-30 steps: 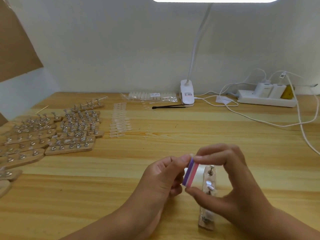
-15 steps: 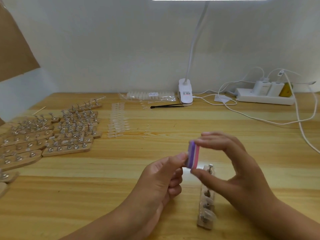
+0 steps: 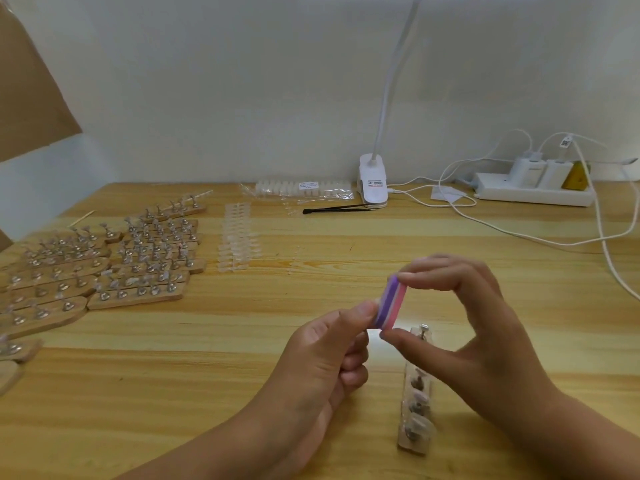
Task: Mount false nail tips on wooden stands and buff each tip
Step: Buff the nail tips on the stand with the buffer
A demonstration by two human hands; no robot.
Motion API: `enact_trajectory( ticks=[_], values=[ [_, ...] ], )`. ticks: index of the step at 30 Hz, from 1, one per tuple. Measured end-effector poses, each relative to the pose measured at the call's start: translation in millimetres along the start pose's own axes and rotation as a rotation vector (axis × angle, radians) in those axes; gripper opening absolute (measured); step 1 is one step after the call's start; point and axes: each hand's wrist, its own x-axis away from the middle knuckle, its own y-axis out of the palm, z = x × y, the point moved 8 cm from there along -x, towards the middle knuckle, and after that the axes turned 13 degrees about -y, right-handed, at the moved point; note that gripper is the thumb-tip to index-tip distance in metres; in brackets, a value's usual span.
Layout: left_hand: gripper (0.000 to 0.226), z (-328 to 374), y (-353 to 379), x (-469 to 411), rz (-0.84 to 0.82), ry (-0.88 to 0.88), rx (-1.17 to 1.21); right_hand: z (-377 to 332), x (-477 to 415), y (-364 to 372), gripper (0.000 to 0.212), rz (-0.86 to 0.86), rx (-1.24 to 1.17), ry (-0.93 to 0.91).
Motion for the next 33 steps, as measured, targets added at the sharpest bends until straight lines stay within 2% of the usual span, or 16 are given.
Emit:
enact_trajectory(
  ticks=[5, 10, 14, 16, 19, 22, 24, 29, 31, 33],
  values=[
    [0.025, -1.7, 3.7, 2.5, -0.013, -0.006, 0.002, -12.8, 4.8, 10.2, 0.042, -0.038, 0.030, -0.083],
    [0.022, 0.9, 2.6, -0.1, -0.032, -0.027, 0.023, 18.0, -3.9, -0.8, 0.038, 0.044, -0.067, 0.174],
    [0.027, -3.8, 6.5, 0.7, -0.092, -0.079, -0.031, 42.2, 3.2, -12.1, 0.034, 0.153, -0.487, 0.420],
    [0.027, -3.7, 8.7, 1.8, -0.114, -0.093, -0.047, 40.5, 4.9, -12.1, 0.031, 0.086, -0.610, 0.420],
    [0.026, -1.9, 9.9, 2.5, -0.122, -0.103, -0.053, 22.2, 1.7, -4.7, 0.035, -0.122, -0.660, 0.299],
    [0.028, -1.4, 9.1, 2.7, -0.141, -0.099, -0.040, 11.7, 5.6, 6.4, 0.040, -0.304, -0.560, 0.232],
    [0.031, -1.6, 8.6, 2.9, -0.161, -0.095, -0.043, 7.6, 7.1, 11.3, 0.041, -0.361, -0.484, 0.189],
    [0.047, -4.9, 6.2, -0.4, -0.169, -0.121, -0.013, -0.6, 4.3, 9.7, 0.042, -0.359, -0.276, 0.047],
    [0.050, -5.5, 6.5, -0.8, -0.181, -0.134, -0.005, -7.8, 3.2, 8.1, 0.041, -0.372, -0.073, -0.083],
    [0.044, -4.7, 8.5, 0.4, -0.206, -0.134, -0.010, -14.7, 2.6, 8.5, 0.041, -0.372, 0.131, -0.215]
  ],
)
